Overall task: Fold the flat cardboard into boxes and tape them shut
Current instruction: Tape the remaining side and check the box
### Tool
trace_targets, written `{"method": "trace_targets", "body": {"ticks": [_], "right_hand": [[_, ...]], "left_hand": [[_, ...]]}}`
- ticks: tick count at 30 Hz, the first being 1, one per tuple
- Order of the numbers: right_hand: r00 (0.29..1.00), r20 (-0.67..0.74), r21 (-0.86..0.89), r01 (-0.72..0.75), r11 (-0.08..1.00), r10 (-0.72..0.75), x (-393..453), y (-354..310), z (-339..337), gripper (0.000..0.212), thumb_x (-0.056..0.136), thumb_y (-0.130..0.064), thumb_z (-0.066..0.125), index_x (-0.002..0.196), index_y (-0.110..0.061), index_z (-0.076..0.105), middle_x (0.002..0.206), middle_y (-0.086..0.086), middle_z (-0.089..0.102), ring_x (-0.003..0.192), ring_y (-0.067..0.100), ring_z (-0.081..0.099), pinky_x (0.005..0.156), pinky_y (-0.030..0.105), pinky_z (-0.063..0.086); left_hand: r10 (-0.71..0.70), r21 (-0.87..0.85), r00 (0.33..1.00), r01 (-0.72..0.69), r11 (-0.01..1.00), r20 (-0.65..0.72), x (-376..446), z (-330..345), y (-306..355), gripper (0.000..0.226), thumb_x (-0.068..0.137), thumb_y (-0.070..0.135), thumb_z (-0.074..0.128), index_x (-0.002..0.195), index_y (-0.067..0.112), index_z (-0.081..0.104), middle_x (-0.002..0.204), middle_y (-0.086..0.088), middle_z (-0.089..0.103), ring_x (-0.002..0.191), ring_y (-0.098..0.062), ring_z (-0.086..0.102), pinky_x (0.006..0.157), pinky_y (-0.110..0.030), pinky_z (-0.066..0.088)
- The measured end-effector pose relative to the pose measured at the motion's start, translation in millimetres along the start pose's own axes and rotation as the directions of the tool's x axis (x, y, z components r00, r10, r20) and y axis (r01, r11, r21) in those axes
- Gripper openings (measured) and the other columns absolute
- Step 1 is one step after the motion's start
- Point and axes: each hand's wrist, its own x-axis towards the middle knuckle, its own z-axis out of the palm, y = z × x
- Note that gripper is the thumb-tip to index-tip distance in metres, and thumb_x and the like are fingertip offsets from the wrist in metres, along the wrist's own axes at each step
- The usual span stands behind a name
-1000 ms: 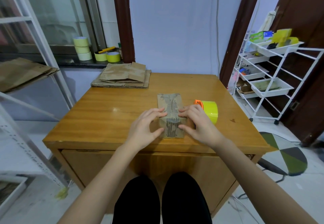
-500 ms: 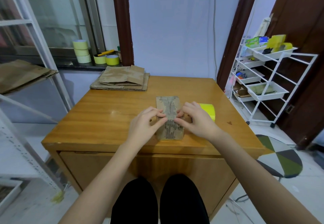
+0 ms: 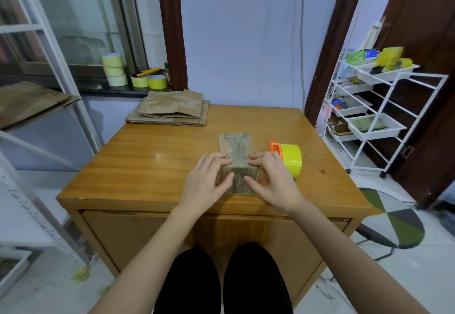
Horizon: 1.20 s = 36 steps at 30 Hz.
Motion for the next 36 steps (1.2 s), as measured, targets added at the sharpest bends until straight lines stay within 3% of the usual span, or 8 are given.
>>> {"method": "trace_targets", "body": {"ticks": [4, 9, 14, 23, 28, 31, 33, 36], "right_hand": [[0.994, -0.032, 0.086, -0.098, 0.991, 0.101, 6, -4, 1, 0.032, 0.077, -0.035, 0.076, 0.092, -0.009, 0.063, 0.103, 0.001, 0.065, 0.096, 0.022, 0.054, 0.077, 0.029, 0.046], [0.995, 0.036, 0.153, -0.094, 0.984, 0.09, 11, 2, -7, 0.023, 0.076, -0.025, 0.074, 0.09, -0.008, 0.069, 0.102, -0.001, 0.067, 0.096, 0.028, 0.059, 0.085, 0.026, 0.04], [0.989, 0.128, 0.233, -0.107, 0.967, 0.079, 13, 6, -17, 0.019, 0.082, -0.016, 0.064, 0.097, -0.007, 0.072, 0.109, -0.005, 0.064, 0.106, 0.028, 0.059, 0.096, 0.013, 0.033], [0.934, 0.349, 0.224, -0.158, 0.962, 0.072, 19, 12, -35, 0.036, 0.092, 0.006, 0.048, 0.113, -0.014, 0.07, 0.123, -0.004, 0.06, 0.12, 0.02, 0.051, 0.102, 0.008, 0.026], [0.915, 0.4, 0.225, -0.147, 0.963, 0.046, 27, 10, -44, 0.033, 0.088, -0.003, 0.053, 0.11, -0.021, 0.071, 0.119, -0.005, 0.063, 0.114, 0.019, 0.053, 0.097, 0.016, 0.035], [0.898, 0.431, 0.24, -0.208, 0.948, 0.088, 27, 7, -46, 0.039, 0.083, -0.005, 0.05, 0.11, -0.024, 0.07, 0.121, -0.006, 0.062, 0.117, 0.016, 0.05, 0.096, 0.006, 0.03], [0.89, 0.444, 0.229, -0.223, 0.947, 0.102, 29, 4, -45, 0.037, 0.086, -0.003, 0.05, 0.111, -0.022, 0.07, 0.119, -0.008, 0.061, 0.117, 0.017, 0.049, 0.096, 0.006, 0.029], [0.897, 0.434, 0.221, -0.198, 0.955, 0.085, 29, 4, -39, 0.037, 0.09, -0.001, 0.046, 0.114, -0.02, 0.068, 0.118, -0.008, 0.059, 0.115, 0.022, 0.048, 0.1, 0.023, 0.034]], "left_hand": [[-0.073, -0.046, 0.997, 0.073, 0.996, 0.001, 7, -3, 6, 0.039, 0.081, 0.049, 0.06, 0.099, 0.015, 0.065, 0.111, 0.004, 0.063, 0.105, -0.01, 0.053, 0.075, -0.021, 0.04], [-0.118, -0.163, 0.992, 0.124, 0.979, 0.047, 12, -11, 4, 0.024, 0.081, 0.029, 0.074, 0.099, 0.014, 0.069, 0.112, 0.004, 0.064, 0.107, -0.015, 0.054, 0.084, -0.029, 0.04], [-0.091, -0.243, 0.987, 0.121, 0.962, 0.132, 13, -20, -2, 0.018, 0.089, 0.018, 0.065, 0.106, 0.016, 0.07, 0.116, 0.012, 0.059, 0.111, -0.008, 0.049, 0.091, -0.028, 0.037], [-0.115, -0.309, 0.948, 0.209, 0.928, 0.296, 20, -34, -6, 0.029, 0.099, 0.01, 0.045, 0.112, 0.018, 0.069, 0.119, 0.012, 0.057, 0.118, -0.007, 0.047, 0.101, -0.028, 0.034], [-0.185, -0.259, 0.947, 0.255, 0.932, 0.264, 26, -32, 5, 0.02, 0.094, 0.029, 0.057, 0.094, 0.016, 0.071, 0.109, 0.011, 0.06, 0.109, -0.006, 0.052, 0.096, -0.031, 0.039], [-0.221, -0.264, 0.941, 0.289, 0.92, 0.258, 30, -32, 7, 0.018, 0.094, 0.026, 0.057, 0.092, 0.016, 0.071, 0.107, 0.011, 0.06, 0.106, -0.006, 0.052, 0.097, -0.032, 0.04], [-0.215, -0.163, 0.947, 0.257, 0.952, 0.238, 32, -34, 12, 0.017, 0.095, 0.026, 0.054, 0.094, 0.017, 0.069, 0.109, 0.01, 0.06, 0.106, -0.007, 0.049, 0.096, -0.031, 0.039], [-0.161, 0.063, 0.975, 0.153, 0.986, 0.151, 32, -36, 27, 0.021, 0.097, 0.025, 0.049, 0.107, 0.018, 0.066, 0.114, 0.008, 0.059, 0.109, -0.008, 0.047, 0.087, -0.021, 0.033]]}}
